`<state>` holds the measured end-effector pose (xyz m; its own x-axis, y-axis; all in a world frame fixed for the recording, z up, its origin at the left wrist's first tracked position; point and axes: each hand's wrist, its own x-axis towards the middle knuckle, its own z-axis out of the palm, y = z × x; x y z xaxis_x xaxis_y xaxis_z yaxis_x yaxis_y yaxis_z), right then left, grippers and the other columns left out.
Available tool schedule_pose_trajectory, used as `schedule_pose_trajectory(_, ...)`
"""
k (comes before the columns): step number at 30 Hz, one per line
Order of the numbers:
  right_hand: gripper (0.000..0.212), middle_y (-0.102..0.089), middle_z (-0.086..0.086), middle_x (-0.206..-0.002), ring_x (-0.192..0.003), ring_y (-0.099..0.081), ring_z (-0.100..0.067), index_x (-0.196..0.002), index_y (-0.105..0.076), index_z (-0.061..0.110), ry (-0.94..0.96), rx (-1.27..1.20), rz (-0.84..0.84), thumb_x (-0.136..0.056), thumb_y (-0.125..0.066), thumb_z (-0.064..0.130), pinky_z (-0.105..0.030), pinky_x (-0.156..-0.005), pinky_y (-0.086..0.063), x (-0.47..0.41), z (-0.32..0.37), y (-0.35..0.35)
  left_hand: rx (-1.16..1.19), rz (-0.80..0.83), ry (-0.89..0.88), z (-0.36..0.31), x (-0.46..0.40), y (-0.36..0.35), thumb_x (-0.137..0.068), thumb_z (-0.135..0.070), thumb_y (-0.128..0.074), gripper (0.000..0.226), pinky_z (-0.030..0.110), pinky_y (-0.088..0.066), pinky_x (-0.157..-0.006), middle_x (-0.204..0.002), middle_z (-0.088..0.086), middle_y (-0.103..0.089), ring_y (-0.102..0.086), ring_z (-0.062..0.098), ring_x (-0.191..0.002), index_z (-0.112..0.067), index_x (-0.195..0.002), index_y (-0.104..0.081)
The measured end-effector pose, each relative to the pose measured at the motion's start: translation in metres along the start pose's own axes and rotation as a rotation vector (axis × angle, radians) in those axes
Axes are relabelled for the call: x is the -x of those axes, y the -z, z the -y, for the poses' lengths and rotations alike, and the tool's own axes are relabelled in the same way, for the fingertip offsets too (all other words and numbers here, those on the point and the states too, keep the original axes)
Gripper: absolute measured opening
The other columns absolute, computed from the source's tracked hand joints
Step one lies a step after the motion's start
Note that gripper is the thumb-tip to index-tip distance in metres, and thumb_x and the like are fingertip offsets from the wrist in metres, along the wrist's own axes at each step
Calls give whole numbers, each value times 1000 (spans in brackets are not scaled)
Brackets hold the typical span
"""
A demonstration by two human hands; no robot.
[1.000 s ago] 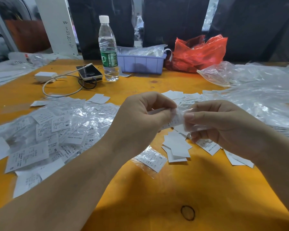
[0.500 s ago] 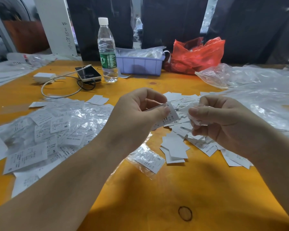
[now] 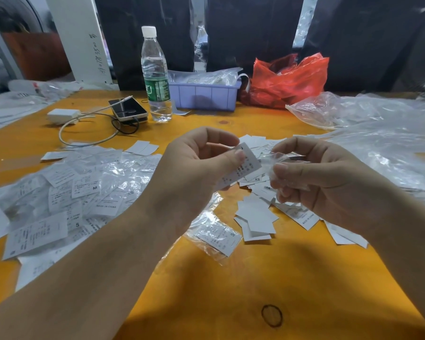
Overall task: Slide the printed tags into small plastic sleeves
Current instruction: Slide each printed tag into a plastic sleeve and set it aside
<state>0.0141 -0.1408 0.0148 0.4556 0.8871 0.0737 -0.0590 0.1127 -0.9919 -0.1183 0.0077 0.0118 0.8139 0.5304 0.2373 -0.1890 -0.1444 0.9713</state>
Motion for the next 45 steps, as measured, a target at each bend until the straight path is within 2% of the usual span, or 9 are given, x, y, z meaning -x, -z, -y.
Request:
schedule_pose_trajectory(6,37,-67,-12,-69,-60,-58,-20,-101,-63,10,-6,1,14,-65,-69,8,-28,-54,-52,1,1,-1,18,16,11,-1,1,-1,-84,-13,-71,11,19,-52,-55,-77,-4,-74,-67,3,-67,-24,-87,-67)
schedule_pose_trajectory(14,32,-68,-14,-72,-62,-57,-22,-98,-65,11,10,37,35,-67,-67,5,-27,-57,-53,1,-1,-2,28,5,14,0,1,-1,-84,-14,-72,12,20,-53,-56,-78,-3,-74,-67,5,-68,-24,-87,-67)
schedule_pose_trajectory(18,34,-69,-14,-73,-71,-51,-35,-93,-71,16,39,90,48,-60,-76,13,-27,-59,-54,1,0,-4,42,-3,21,1,1,-2,-83,-13,-72,11,20,-52,-54,-79,-2,-74,-67,6,-67,-23,-88,-67)
schedule_pose_trajectory(21,31,-70,-13,-75,-75,-54,-37,-90,-73,20,80,143,52,-59,-77,18,-27,-60,-54,2,0,-5,58,-4,46,1,2,-3,-83,-14,-72,11,21,-52,-54,-78,-3,-74,-68,7,-66,-22,-89,-68)
schedule_pose_trajectory(29,36,-70,-10,-72,-70,-58,-30,-94,-69,15,153,207,7,-60,-77,22,-27,-60,-53,3,-1,-5,176,-9,113,-1,0,-3,-82,-10,-71,13,22,-54,-50,-72,1,-73,-64,11,-52,-16,-92,-67)
schedule_pose_trajectory(35,41,-71,-8,-72,-70,-63,-26,-98,-65,12,174,279,-51,-60,-74,25,-26,-62,-53,4,0,-6,247,19,176,0,-1,-2,-76,-12,-73,17,22,-52,-47,-69,3,-72,-61,12,-50,-16,-91,-67)
schedule_pose_trajectory(38,38,-71,-7,-72,-67,-64,-20,-98,-64,10,189,293,-57,-63,-73,20,-24,-61,-53,4,1,-6,219,30,162,0,-1,-3,-71,-16,-74,21,21,-52,-48,-71,3,-73,-63,12,-51,-17,-91,-67)
schedule_pose_trajectory(45,33,-70,-9,-69,-59,-62,-13,-98,-63,4,221,318,-59,-66,-69,10,-22,-57,-52,5,1,-10,58,30,64,4,1,-3,-84,-14,-73,13,23,-54,-54,-79,3,-75,-67,13,-58,-19,-95,-66)
